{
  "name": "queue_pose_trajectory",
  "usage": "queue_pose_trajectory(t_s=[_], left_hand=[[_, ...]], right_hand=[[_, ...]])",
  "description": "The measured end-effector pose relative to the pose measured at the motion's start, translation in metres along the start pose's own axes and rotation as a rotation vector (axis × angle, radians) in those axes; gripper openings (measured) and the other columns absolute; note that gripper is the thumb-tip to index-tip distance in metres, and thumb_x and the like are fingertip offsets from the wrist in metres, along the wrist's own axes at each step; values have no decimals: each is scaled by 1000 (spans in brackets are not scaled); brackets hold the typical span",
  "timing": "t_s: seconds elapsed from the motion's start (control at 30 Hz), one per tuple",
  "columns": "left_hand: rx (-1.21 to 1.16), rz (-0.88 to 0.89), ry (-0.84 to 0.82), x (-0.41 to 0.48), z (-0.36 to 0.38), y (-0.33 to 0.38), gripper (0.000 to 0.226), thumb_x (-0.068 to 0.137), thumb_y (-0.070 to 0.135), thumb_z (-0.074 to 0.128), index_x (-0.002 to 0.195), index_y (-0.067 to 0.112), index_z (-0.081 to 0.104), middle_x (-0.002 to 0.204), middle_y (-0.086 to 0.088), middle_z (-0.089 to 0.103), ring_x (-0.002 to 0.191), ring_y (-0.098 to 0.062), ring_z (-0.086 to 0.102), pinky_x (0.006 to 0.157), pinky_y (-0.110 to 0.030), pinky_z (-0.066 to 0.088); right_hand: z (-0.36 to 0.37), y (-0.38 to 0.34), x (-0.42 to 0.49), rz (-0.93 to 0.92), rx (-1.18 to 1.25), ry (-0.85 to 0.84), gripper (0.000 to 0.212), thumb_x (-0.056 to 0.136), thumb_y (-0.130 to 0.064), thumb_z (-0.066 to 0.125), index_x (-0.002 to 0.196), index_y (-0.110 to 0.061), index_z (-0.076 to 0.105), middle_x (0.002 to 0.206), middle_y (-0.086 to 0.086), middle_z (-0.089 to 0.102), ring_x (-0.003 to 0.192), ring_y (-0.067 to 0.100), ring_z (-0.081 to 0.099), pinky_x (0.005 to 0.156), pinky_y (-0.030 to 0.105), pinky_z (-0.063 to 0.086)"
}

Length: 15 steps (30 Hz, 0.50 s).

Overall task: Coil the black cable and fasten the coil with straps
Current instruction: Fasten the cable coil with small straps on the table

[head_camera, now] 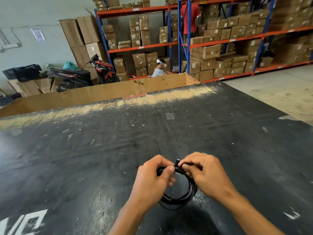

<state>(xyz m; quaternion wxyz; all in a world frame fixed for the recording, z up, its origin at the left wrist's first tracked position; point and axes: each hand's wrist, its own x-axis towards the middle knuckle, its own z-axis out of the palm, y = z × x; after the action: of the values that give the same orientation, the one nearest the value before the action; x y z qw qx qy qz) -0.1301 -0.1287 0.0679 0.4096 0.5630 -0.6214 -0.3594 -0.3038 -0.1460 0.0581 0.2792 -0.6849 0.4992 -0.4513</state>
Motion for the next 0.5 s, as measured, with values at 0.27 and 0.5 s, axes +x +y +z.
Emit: queue_pose_trajectory(t_s=[0.27,0.5], left_hand=[[-195,-269,-12,5,4,7,15,96,25,59,93,13,67,78,1,80,45,-7,56,40,-17,38],[-144,-231,-48,7,3,9,14,91,15,67,82,14,78,72,0,79,49,-2,51,48,-9,42]], right_hand=[[13,0,-14,-97,-48,210,24,82,6,69,82,-15,79,81,-10,70,78,9,66,66,31,56],[3,-2,-11,-11,-30,102,20,77,0,76,79,-19,81,79,-7,73,78,4,67,67,15,50]])
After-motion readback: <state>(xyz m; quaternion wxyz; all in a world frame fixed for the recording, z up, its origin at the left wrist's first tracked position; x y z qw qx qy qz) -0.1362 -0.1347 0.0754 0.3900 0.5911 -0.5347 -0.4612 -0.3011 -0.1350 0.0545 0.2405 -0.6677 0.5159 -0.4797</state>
